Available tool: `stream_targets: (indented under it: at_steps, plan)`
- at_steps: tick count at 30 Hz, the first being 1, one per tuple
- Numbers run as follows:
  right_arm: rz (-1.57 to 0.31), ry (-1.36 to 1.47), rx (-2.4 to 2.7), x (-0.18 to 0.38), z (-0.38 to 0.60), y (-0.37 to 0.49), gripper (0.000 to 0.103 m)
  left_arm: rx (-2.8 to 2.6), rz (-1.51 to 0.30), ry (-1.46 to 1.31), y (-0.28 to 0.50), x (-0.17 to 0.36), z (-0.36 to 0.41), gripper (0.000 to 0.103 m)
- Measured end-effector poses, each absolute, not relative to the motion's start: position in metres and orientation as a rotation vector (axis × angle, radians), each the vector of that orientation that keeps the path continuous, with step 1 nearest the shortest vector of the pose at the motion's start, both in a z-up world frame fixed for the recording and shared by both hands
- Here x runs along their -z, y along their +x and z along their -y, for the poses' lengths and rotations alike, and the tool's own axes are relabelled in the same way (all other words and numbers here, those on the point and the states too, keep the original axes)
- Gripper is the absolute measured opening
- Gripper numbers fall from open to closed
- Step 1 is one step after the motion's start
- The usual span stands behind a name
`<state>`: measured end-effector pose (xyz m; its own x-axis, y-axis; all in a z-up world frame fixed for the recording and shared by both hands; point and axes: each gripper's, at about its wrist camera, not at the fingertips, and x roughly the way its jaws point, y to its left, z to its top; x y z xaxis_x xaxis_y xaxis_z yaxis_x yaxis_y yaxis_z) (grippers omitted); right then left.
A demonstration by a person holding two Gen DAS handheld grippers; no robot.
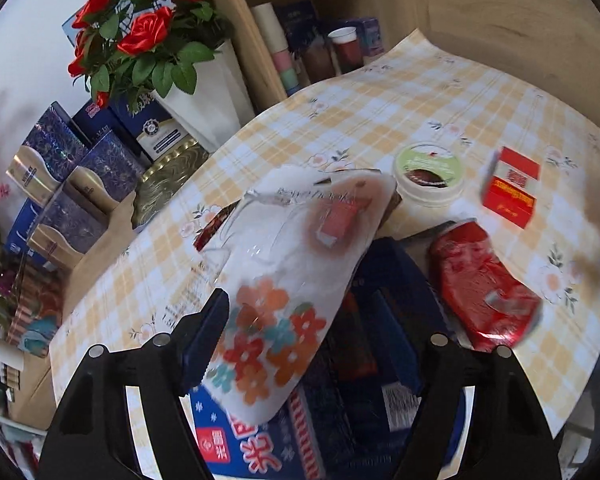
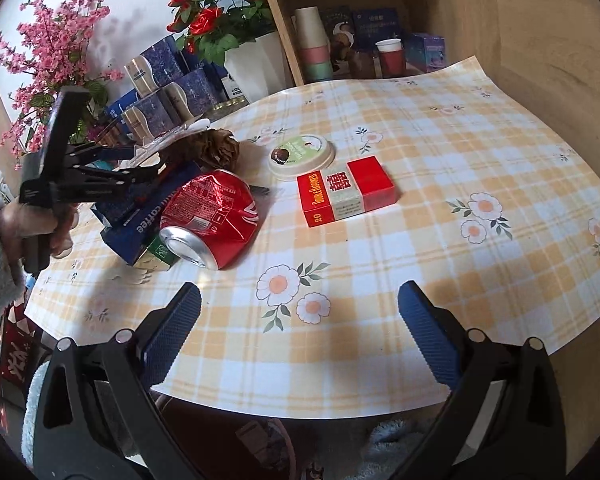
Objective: Collect trash
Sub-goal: 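Grasp the clear floral plastic bag with the left tool and lift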
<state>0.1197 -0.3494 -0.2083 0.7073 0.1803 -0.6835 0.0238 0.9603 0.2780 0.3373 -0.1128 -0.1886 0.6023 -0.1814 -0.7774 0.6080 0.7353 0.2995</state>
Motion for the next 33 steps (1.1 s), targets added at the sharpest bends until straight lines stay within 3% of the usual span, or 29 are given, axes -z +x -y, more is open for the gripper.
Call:
stream_targets:
  at_steps: [9,11,13,18,26,33]
  plan:
    - [-0.788,0.262,-0.117,0.21,0.341,0.125,0.097,0.456,-0.817,0.605,0.357,0.187,0.114,0.07]
    - [-0.789,0.261,-0.122,0.21,0.339,0.126,0.097,0.455,-0.832,0.615,0.361,0.189,0.114,0.063]
    - [-0.791,0.26,-0.128,0.21,0.337,0.128,0.097,0.444,-0.819,0.642,0.362,0.19,0.113,0.042]
    - [-0.792,0.254,-0.147,0.208,0.332,0.132,0.097,0.426,-0.731,0.59,0.354,0.165,0.098,0.034]
    - [-0.784,0.215,-0.201,0.201,0.309,0.166,0.097,0.427,-0.68,0.235,0.326,0.1,0.033,0.026]
    - [-0.849,0.335,-0.162,0.218,0.304,0.226,0.097,0.45,-0.71,-0.141,0.282,0.085,-0.026,0.026]
